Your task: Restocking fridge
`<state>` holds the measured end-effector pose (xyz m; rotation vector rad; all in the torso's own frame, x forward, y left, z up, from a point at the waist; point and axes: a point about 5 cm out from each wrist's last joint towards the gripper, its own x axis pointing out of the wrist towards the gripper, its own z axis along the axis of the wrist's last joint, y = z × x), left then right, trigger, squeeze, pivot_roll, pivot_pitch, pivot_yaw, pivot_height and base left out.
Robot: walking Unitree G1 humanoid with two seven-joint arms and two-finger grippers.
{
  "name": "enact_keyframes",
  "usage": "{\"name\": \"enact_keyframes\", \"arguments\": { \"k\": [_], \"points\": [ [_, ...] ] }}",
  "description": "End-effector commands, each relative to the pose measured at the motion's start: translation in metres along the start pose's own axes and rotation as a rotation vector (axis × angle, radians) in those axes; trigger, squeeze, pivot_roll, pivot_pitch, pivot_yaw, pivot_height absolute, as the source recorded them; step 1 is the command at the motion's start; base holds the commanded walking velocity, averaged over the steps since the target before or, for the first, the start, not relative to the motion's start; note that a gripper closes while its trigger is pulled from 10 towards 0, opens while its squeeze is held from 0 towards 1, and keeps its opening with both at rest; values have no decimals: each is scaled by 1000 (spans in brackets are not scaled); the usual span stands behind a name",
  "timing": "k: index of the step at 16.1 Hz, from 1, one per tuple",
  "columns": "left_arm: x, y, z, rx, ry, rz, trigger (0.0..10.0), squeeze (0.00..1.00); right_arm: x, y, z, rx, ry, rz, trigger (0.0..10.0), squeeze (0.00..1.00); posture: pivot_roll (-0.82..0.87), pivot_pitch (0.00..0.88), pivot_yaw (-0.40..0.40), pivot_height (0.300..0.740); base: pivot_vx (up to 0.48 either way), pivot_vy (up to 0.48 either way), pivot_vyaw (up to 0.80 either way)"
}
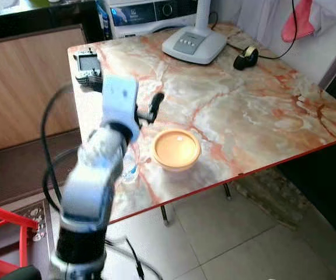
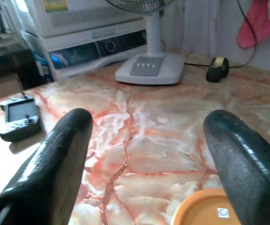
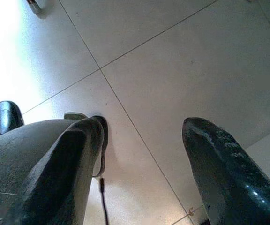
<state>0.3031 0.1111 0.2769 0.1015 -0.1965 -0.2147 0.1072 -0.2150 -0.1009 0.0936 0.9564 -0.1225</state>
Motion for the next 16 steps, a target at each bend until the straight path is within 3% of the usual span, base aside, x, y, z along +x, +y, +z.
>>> {"name": "enact_keyframes", "arguments": {
  "k": [1, 3, 5, 6, 7, 8, 9, 11, 16],
  "points": [
    [0, 1, 3, -27, 34, -22, 10000, 1000, -2, -1, -7, 13, 24, -10, 10000, 0, 165, 122, -25, 740, 0, 0, 0],
    [1, 2, 12, -62, 115, -91, 10000, 1000, -1, -1, -6, 16, 26, -11, 10000, 0, 175, 126, -27, 740, 0, 0, 0],
    [-1, 7, 12, -14, 177, -156, 10000, 1000, -1, -1, -5, 13, 28, -12, 10000, 0, 190, 128, -27, 740, 0, 0, 0],
    [-5, 12, 11, 44, 230, -176, 10000, 0, -1, -1, -5, 13, 30, -10, 10000, 0, 191, 130, -27, 740, 0, 0, 0],
    [-6, 14, 9, 65, 252, -192, 10000, 0, -1, -1, -5, 13, 30, -10, 10000, 0, 191, 130, -27, 740, 0, 0, 0],
    [-13, 14, 3, 155, 315, -248, 10000, 0, 0, -1, -4, 8, 34, -7, 10000, 0, 202, 132, -27, 740, 0, 0, 0],
    [-15, 13, -1, 169, 336, -271, 10000, 0, 0, -1, -4, 3, 35, -4, 10000, 0, 202, 133, -27, 740, 0, 0, 0],
    [-21, 11, -8, 143, 406, -286, 10000, 0, 0, 0, -3, -3, 38, -1, 10000, 0, 199, 136, -29, 740, 0, 0, 0],
    [-25, 15, -11, 129, 465, -262, 10000, 0, 0, 0, -3, -2, 41, -1, 10000, 0, 198, 141, -30, 740, 0, 0, 0]
  ]
}}
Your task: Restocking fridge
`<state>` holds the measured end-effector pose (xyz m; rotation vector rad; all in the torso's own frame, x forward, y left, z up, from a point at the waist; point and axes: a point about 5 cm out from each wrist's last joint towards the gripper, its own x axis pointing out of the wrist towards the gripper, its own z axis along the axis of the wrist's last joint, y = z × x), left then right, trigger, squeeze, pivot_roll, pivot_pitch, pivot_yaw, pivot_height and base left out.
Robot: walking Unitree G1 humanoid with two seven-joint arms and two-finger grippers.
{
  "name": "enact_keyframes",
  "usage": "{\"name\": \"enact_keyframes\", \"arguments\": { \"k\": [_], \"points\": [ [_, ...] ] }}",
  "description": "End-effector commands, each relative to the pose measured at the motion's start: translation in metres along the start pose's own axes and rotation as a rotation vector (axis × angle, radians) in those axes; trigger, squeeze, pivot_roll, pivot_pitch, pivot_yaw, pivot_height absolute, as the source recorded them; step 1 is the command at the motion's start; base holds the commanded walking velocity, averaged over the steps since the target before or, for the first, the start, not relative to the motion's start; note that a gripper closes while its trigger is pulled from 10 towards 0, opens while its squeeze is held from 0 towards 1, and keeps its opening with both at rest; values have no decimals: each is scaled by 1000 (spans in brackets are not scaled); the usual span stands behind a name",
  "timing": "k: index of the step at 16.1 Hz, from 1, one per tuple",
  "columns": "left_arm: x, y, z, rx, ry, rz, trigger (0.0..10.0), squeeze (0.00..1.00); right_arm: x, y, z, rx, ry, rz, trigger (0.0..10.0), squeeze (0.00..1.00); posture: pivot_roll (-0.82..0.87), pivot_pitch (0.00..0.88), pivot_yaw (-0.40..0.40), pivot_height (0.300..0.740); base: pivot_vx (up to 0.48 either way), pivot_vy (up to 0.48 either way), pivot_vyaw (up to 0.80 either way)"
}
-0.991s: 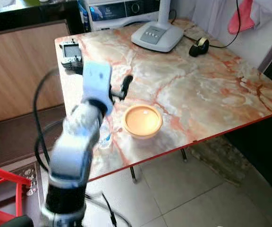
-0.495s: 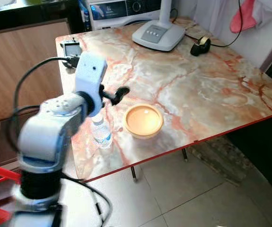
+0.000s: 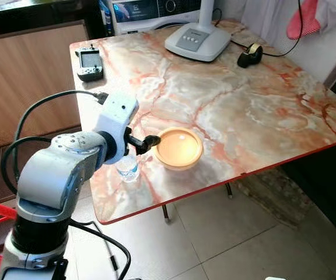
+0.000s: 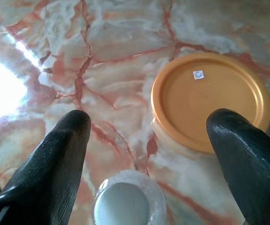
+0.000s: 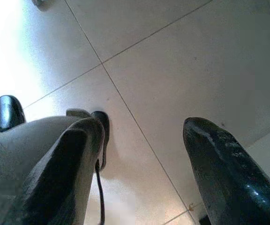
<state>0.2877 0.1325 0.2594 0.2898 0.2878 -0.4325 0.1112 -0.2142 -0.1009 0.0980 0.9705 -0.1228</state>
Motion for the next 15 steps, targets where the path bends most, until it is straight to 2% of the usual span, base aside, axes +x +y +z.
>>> {"name": "enact_keyframes", "arguments": {
  "k": [1, 7, 9, 15],
  "points": [
    [-5, 0, 3, 12, -10, 11, 10000, 0, -2, -2, -6, -13, 28, 1, 10000, 0, 203, 144, -31, 740, 0, 0, 0],
    [-9, -2, -4, -39, 25, 37, 10000, 0, -1, -5, -3, -40, 28, 3, 10000, 0, 200, 154, -38, 740, 0, 0, 0],
    [-11, 2, -7, -40, 41, 83, 10000, 0, -1, -5, -2, -45, 28, 5, 10000, 0, 207, 155, -42, 740, 0, 0, 0],
    [-14, 2, -12, -51, 64, 99, 10000, 0, -1, -7, 0, -52, 26, 8, 10000, 0, 208, 151, -46, 740, 0, 0, 0]
  ]
}}
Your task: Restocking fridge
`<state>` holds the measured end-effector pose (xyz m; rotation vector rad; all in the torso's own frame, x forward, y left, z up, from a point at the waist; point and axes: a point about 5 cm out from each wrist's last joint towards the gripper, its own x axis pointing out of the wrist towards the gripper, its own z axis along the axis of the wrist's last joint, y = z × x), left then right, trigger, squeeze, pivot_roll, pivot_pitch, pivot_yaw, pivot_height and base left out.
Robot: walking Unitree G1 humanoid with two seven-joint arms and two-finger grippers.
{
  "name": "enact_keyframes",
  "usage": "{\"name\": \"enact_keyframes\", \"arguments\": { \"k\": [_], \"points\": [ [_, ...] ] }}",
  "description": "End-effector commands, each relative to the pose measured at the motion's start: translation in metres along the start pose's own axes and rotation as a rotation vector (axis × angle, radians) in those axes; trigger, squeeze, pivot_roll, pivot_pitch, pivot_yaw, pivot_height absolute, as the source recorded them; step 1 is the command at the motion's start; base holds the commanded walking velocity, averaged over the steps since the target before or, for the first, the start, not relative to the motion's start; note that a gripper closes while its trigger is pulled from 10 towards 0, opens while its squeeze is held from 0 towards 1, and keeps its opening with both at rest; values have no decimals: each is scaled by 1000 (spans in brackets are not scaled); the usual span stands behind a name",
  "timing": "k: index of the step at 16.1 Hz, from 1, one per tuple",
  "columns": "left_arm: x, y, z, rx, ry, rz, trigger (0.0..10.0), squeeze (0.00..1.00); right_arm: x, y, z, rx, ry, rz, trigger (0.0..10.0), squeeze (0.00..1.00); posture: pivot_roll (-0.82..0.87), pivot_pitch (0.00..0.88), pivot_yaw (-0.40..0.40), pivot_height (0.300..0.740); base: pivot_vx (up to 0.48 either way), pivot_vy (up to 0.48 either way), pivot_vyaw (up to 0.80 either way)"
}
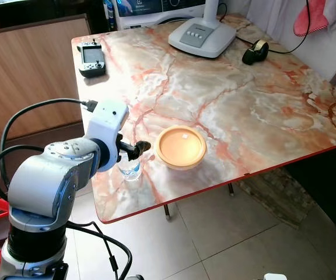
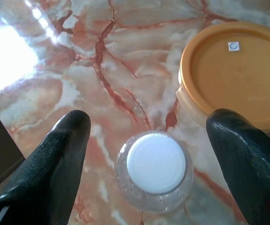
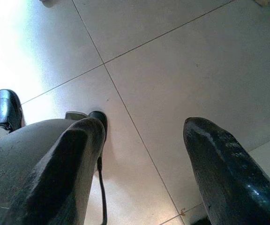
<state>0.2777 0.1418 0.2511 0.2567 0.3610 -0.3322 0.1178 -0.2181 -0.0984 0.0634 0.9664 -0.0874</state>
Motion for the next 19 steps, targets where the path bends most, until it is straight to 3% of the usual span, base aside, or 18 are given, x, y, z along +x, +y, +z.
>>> {"name": "enact_keyframes", "arguments": {
  "k": [1, 6, 7, 8, 9, 10, 11, 12, 13, 19],
  "points": [
    [-5, -1, -1, 7, -9, 10, 10000, 0, -3, -4, -8, -11, 32, -5, 10000, 0, 208, 151, -46, 740, 0, 0, 0],
    [-4, -2, -5, -2, -2, 11, 10000, 0, -2, -4, -7, -12, 31, -3, 10000, 0, 206, 143, -44, 740, 0, 0, 0],
    [-4, -2, -7, -7, 3, 12, 4510, 0, -2, -4, -7, -12, 32, -3, 10000, 0, 207, 143, -45, 740, 0, 0, 0],
    [-4, -1, -7, -9, 5, 11, 4000, 0, -2, -4, -7, -12, 32, -3, 10000, 0, 207, 143, -45, 740, 0, 0, 0],
    [-3, -2, -9, -12, 12, 6, 4784, 0, -2, -4, -7, -13, 33, -2, 10000, 0, 207, 144, -45, 740, 0, 0, 0],
    [-3, -3, -10, -11, 13, 7, 10000, 0, -3, -4, -7, -13, 33, -2, 10000, 0, 206, 146, -46, 740, 0, 0, 0],
    [-3, -3, -10, -11, 13, 7, 9922, 0, -3, -4, -7, -14, 34, -2, 10000, 0, 207, 145, -46, 740, 0, 0, 0],
    [-3, -2, -10, -11, 12, 9, 4471, 0, -3, -4, -7, -14, 34, -2, 10000, 0, 207, 145, -46, 740, 0, 0, 0],
    [-2, -1, -11, -13, 12, 16, 0, 0, -3, -4, -7, -13, 34, -2, 10000, 0, 207, 145, -46, 740, 0, 0, 0],
    [-2, -2, -13, -9, 14, 13, 0, 0, -3, -3, -8, -14, 36, 0, 10000, 0, 206, 149, -45, 740, 0, 0, 0]
  ]
}}
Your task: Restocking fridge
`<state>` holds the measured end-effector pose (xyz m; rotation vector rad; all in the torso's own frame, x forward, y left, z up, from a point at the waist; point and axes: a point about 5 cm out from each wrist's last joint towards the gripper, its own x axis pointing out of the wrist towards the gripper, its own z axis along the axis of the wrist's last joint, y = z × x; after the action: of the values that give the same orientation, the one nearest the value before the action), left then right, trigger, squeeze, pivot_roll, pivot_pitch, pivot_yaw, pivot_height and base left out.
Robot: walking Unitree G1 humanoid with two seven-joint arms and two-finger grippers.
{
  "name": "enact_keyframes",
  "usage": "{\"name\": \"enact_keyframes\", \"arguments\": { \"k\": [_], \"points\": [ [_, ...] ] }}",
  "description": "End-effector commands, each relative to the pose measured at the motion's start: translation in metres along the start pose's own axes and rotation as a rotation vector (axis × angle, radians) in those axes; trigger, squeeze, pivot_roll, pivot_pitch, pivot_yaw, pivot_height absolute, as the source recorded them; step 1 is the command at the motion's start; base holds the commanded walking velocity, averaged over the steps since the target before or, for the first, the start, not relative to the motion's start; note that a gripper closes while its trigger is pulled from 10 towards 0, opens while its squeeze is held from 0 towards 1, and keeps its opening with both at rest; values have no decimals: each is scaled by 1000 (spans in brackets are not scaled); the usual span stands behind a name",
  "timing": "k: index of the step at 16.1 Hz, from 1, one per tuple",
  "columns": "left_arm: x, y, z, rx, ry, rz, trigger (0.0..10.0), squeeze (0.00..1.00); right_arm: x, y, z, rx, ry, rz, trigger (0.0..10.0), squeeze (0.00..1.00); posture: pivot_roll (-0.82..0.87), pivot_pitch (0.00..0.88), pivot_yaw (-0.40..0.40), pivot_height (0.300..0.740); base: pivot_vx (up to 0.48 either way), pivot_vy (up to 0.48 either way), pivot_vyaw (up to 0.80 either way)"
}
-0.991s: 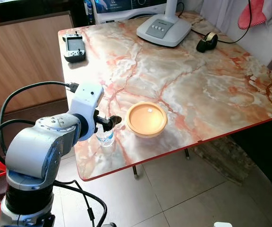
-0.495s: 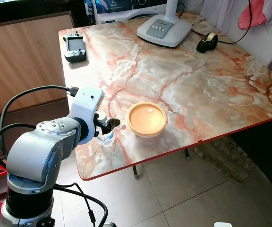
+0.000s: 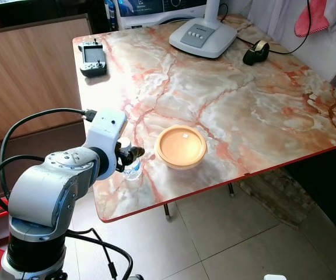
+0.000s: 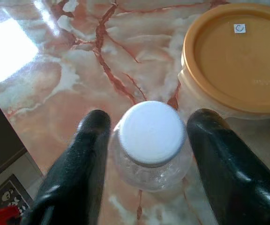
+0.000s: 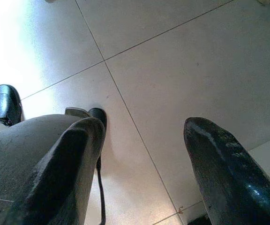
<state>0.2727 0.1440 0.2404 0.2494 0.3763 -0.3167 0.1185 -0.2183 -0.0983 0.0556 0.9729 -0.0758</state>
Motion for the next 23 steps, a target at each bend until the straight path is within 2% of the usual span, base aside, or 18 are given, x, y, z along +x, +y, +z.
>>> {"name": "enact_keyframes", "arguments": {
  "k": [1, 14, 16, 18, 19, 20, 21, 23],
  "points": [
    [-1, -1, -1, 3, -3, 2, 0, 0, -3, -3, -9, -2, 30, -6, 10000, 0, 206, 149, -44, 740, 0, 0, 0],
    [2, 0, 0, 40, -42, 23, 0, 0, -3, -2, -10, -4, 31, -3, 10000, 0, 202, 150, -44, 740, 0, 0, 0],
    [1, 9, 2, 35, -64, 85, 0, 0, -3, -2, -10, -4, 30, -2, 10000, 0, 202, 152, -42, 740, 0, 0, 0],
    [-4, 38, 15, 5, -165, 281, 0, 0, -3, -2, -10, -2, 30, -2, 10000, 0, 201, 153, -41, 740, 0, 0, 0],
    [-8, 61, 13, -25, -180, 424, 3255, 0, -4, -2, -11, -3, 31, -1, 10000, 0, 204, 153, -41, 740, 0, 0, 0],
    [-11, 73, 7, -38, -173, 492, 10000, 0, -4, -2, -11, -3, 32, -1, 10000, 0, 202, 155, -39, 740, 0, 0, 0],
    [-14, 85, -2, -36, -162, 562, 10000, 0, -4, -2, -11, -3, 32, 0, 10000, 0, 203, 155, -40, 740, 0, 0, 0],
    [-16, 110, -46, -126, -101, 688, 10000, 0, -4, -2, -12, -4, 36, 2, 10000, 0, 207, 158, -40, 740, 0, 0, 0]
  ]
}}
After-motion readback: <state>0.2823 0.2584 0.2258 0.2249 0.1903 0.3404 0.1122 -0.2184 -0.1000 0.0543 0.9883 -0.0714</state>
